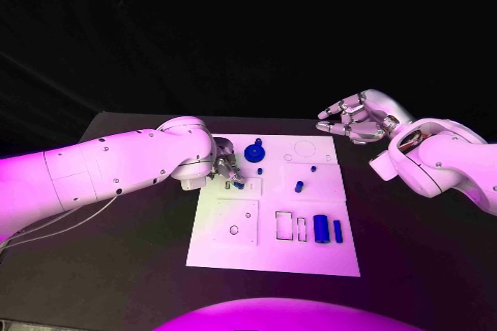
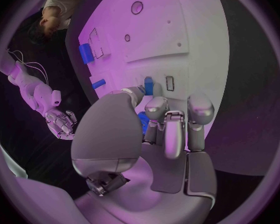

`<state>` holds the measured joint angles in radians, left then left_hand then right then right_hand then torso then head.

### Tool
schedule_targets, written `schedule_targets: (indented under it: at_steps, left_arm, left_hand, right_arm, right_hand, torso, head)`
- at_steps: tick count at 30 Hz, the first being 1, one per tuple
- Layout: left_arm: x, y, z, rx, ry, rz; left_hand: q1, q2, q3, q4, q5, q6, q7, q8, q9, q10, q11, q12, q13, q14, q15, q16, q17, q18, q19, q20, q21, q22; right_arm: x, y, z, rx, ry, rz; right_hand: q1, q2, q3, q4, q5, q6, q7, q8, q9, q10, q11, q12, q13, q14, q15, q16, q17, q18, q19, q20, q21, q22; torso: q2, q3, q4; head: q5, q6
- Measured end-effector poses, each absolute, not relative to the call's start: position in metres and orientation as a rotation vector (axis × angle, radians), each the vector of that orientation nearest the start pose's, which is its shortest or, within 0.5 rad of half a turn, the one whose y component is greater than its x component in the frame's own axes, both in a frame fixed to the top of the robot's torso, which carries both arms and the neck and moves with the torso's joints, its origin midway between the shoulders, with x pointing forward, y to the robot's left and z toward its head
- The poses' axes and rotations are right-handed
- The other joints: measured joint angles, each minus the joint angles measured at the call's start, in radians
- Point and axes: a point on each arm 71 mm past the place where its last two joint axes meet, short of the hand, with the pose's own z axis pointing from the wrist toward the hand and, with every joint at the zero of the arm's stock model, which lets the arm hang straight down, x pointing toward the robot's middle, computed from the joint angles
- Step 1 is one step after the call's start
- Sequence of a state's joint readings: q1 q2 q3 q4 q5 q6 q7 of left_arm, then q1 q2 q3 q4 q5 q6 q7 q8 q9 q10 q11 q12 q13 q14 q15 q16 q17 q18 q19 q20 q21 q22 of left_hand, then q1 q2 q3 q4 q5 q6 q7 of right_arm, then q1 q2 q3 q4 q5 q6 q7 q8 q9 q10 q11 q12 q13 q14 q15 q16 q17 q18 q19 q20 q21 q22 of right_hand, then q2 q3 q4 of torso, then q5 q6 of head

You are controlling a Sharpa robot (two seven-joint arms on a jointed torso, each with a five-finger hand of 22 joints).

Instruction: Assemble the parts on the task board

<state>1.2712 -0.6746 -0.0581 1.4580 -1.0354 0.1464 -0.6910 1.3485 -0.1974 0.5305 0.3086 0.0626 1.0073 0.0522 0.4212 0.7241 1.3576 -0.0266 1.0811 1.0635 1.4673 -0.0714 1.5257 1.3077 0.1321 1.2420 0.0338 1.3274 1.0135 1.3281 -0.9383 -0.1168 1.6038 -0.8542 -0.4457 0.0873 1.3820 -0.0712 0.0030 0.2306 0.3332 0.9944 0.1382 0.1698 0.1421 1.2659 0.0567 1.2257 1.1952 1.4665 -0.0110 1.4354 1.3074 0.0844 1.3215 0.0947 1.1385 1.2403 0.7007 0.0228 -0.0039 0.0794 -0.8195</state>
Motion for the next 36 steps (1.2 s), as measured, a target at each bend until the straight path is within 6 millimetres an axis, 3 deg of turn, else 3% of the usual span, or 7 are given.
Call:
schedule_targets:
  at_steps: [9, 11, 36]
  left_arm:
    - [0.4926, 0.1594, -0.2066, -0.167, 2.367, -0.306]
    - [0.4926, 0.1594, -0.2067, -0.166, 2.369, -0.306]
    - [0.4956, 0.1563, -0.2086, -0.151, 2.386, -0.292]
  left_hand:
    - [-0.017, -0.001, 0.003, -0.003, 0.0, 0.003, -0.002, 0.0, 0.004, 0.0, 0.0, 0.003, 0.002, -0.004, -0.004, 0.0, 0.0, 0.0, 0.004, 0.0, 0.001, 0.002]
    - [-0.018, -0.003, 0.006, -0.006, 0.0, 0.003, -0.003, 0.004, 0.005, 0.002, -0.002, 0.003, 0.004, -0.004, -0.004, 0.0, 0.0, -0.015, 0.007, 0.0, 0.001, 0.004]
    - [-0.073, 0.003, 0.045, -0.04, -0.005, 0.01, -0.006, 0.016, 0.041, 0.019, -0.011, 0.026, 0.023, -0.003, -0.011, 0.0, 0.0, -0.015, 0.018, -0.004, 0.009, 0.024]
  right_arm:
    - [0.4828, -0.2284, -0.1395, 0.318, 1.567, 0.984]
    - [0.4828, -0.2285, -0.1395, 0.318, 1.567, 0.984]
    - [0.4824, -0.2285, -0.1393, 0.317, 1.567, 0.985]
  right_hand:
    - [0.0, 0.0, 0.0, 0.0, 0.0, 0.0, 0.0, 0.0, 0.0, 0.0, 0.0, 0.0, 0.0, 0.0, 0.0, 0.0, 0.0, 0.0, 0.0, 0.0, 0.0, 0.0]
    - [0.0, 0.0, 0.0, 0.0, 0.0, 0.0, 0.0, 0.0, 0.0, 0.0, 0.0, 0.0, 0.0, 0.0, 0.0, 0.0, 0.0, 0.0, 0.0, 0.0, 0.0, 0.0]
    - [0.0, 0.0, 0.0, 0.0, 0.006, -0.003, 0.003, 0.0, 0.0, 0.0, 0.0, 0.0, -0.001, 0.0, 0.0, 0.0, 0.0, 0.0, 0.0, 0.0, -0.006, 0.0]
  torso:
    - [0.0, 0.0002, 0.0]
    - [0.0, 0.0003, 0.0]
    - [0.0, 0.0009, -0.0007]
  head:
    - [0.0, -0.002]
    - [0.0, -0.003]
    - [-0.001, -0.004]
